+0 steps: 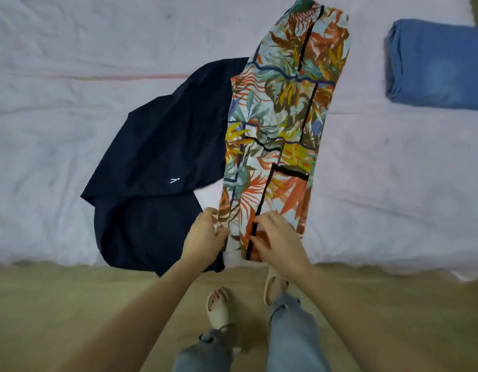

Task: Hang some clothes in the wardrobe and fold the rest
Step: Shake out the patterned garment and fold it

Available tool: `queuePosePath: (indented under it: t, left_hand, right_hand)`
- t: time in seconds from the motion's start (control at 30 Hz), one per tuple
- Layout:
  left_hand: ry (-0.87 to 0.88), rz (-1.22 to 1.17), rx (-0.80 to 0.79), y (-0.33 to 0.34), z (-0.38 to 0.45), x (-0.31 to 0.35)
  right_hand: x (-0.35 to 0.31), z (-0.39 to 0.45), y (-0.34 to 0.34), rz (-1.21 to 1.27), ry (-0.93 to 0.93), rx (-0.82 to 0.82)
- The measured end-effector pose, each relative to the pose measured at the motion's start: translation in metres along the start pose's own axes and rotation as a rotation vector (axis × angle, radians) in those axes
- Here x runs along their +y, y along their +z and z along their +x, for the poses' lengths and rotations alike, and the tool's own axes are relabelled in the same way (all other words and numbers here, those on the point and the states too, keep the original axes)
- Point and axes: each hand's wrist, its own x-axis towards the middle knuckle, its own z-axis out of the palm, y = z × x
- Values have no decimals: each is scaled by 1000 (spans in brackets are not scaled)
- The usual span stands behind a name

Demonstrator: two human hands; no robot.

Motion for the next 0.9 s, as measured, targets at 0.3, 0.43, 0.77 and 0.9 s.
queuePosePath:
  t: [0.3, 0.43, 0.77, 0.9]
  left_hand:
    - [20, -200, 119, 29, -15, -34]
    - [-24, -508, 100, 25, -23, -33]
    - [-39, -598, 79, 29, -37, -14]
    - [-72, -542, 143, 29, -40, -26]
  right_hand:
    - [7, -11, 29, 161, 200, 206]
    - [18, -17, 25, 831, 739, 394]
    - [21, -32, 19, 883, 795, 377]
    - [27, -42, 10, 763, 680, 272]
